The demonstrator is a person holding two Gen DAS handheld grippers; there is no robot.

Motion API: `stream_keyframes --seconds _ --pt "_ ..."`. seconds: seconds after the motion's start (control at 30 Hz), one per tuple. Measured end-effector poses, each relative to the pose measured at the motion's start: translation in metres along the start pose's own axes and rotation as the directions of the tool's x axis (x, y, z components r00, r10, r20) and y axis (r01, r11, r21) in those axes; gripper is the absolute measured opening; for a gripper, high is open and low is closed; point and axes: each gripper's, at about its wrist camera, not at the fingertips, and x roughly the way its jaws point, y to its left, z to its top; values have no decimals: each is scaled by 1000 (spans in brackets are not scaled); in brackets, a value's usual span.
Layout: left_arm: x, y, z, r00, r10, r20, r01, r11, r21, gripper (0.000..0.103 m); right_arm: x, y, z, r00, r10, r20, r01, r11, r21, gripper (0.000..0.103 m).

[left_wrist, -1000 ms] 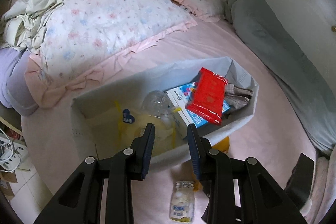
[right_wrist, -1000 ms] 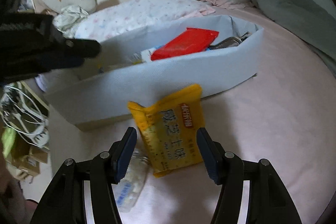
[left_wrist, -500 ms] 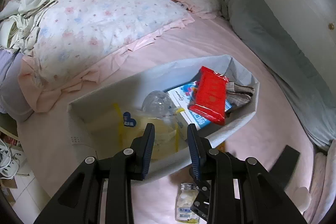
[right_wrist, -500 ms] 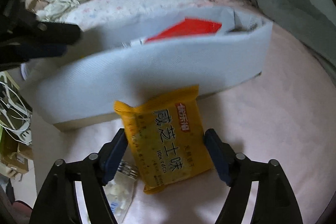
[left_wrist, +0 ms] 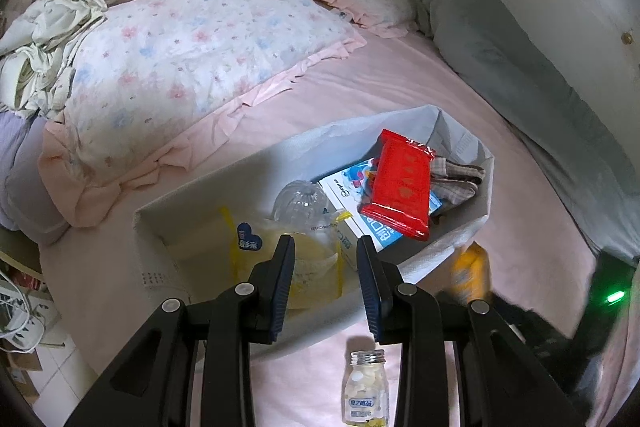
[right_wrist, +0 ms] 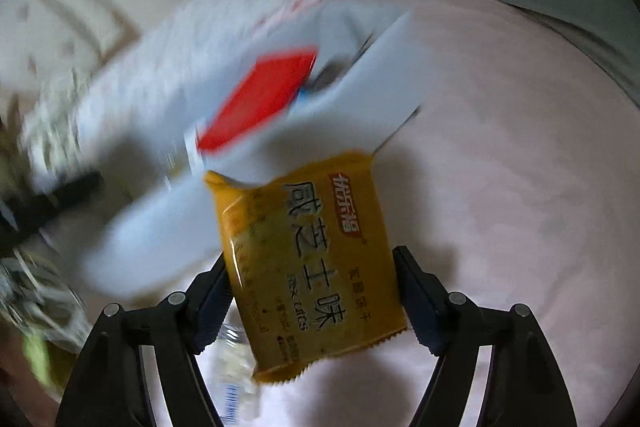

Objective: Organize objects

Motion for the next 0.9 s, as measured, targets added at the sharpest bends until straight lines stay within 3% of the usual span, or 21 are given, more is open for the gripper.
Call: stream_keyframes --seconds 0.03,0.13,0.27,0.37,0.53,0.6,0.67,0.73,0.83,0.9 --pt "0 -1 0 1000 -3 0 3 1000 5 32 -8 -2 -1 1000 13 27 -13 1000 23 71" --pt "-1 -3 0 999 -34 -6 34 999 6 32 -36 -7 3 981 114 157 -131 986 101 49" --pt "-4 -2 3 999 -46 -4 46 999 -9 32 -61 -3 9 915 230 332 -298 940 169 45" --pt "-7 1 5 1000 -21 10 21 1000 -12 32 -61 6 20 894 273 356 -350 921 170 39" --pt "-5 8 6 1000 -25 3 25 999 -29 32 -48 21 21 956 164 242 -201 970 135 39" --pt "-1 9 5 999 -41 -15 40 998 -42 32 -48 9 12 978 60 201 -93 983 158 42" --pt "1 8 4 998 -57 -29 55 997 -47 32 -43 -2 6 986 -58 158 32 986 163 58" --pt "1 5 3 997 -65 -31 63 997 -42 32 -26 -11 -1 982 -165 91 152 979 138 61" --pt "0 -2 2 997 -67 -31 66 997 -26 32 9 -25 -19 984 -177 19 175 982 68 61" --pt "-3 -7 1 997 -67 -32 67 998 -9 32 30 -33 -39 987 -157 -23 157 987 42 70"
